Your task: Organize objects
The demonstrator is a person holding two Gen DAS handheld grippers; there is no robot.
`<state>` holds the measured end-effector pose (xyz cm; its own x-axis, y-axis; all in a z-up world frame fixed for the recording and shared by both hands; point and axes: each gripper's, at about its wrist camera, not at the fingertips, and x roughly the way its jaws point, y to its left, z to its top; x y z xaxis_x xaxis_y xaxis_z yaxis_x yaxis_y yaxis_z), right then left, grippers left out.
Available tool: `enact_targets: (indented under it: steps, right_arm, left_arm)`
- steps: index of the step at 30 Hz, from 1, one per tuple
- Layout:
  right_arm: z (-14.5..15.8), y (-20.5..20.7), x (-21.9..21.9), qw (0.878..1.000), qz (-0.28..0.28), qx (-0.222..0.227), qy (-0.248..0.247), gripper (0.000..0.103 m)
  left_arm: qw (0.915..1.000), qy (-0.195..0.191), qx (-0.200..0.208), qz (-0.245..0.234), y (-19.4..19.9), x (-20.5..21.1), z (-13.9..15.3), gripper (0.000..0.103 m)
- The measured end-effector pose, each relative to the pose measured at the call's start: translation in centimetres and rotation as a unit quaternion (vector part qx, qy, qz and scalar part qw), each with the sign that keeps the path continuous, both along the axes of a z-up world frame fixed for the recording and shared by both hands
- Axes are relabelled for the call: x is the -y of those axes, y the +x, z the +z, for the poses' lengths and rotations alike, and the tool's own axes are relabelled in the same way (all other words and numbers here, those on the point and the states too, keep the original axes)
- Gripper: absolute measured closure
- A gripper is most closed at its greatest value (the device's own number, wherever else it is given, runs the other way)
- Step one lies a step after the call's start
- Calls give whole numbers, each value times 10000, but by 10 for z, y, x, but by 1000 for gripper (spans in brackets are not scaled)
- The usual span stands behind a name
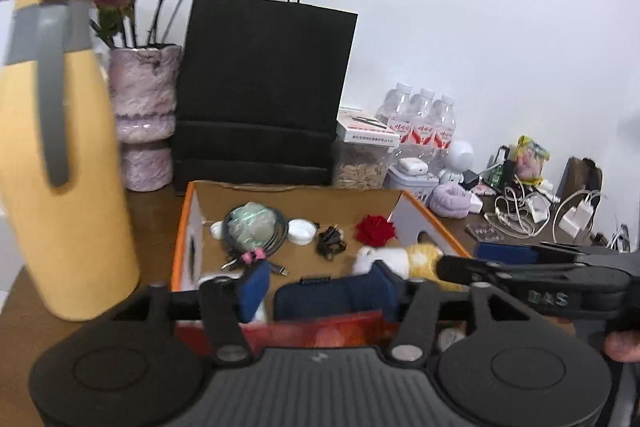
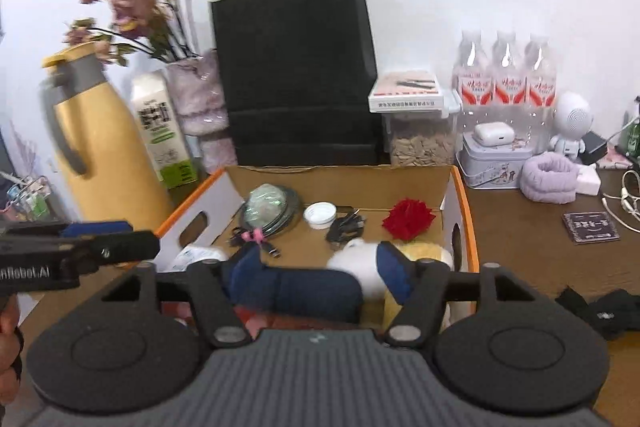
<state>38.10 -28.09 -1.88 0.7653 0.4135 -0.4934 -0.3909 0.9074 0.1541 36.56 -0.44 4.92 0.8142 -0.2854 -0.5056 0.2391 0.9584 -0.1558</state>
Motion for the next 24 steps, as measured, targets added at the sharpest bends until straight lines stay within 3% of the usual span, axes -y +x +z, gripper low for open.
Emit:
enact_targets:
  steps: [3, 4, 6, 7, 8, 12, 16, 19, 24]
  right_arm:
    - [-10, -43, 12, 10000, -26, -25, -49, 30]
    - [-13, -63, 17, 10000, 2, 11, -77, 24]
    - [-16, -105, 31, 9997, 139, 141, -168, 11]
    - [-17, -129, 40, 9995, 196, 196, -168, 5]
    - [-18, -149, 48, 9994, 244, 186, -187, 4]
    - [-20, -228, 76, 9991, 366, 76, -198, 0]
    - [-27, -275, 89, 9988, 433, 140, -161, 0]
    - [-26, -286, 91, 9990, 420, 134, -116, 0]
    - [-20, -294, 88, 9983, 434, 358, -133, 0]
  left_arm:
    - [9997, 170, -74, 137, -45, -7, -4, 45]
    - [9997, 151, -47, 159, -65, -11, -3, 44]
    - [9996, 91, 227, 119, -119, -24, -4, 32]
    - [9992, 114, 367, 95, -144, -30, -6, 20]
    - [9987, 183, 470, 109, -170, -35, -8, 15]
    - [9985, 361, 291, 301, -239, -51, -20, 15]
    - [9969, 382, 100, 686, -271, -64, -27, 16]
    - [9954, 415, 52, 857, -275, -68, -27, 17]
    - [9965, 363, 234, 721, -282, -64, -26, 17]
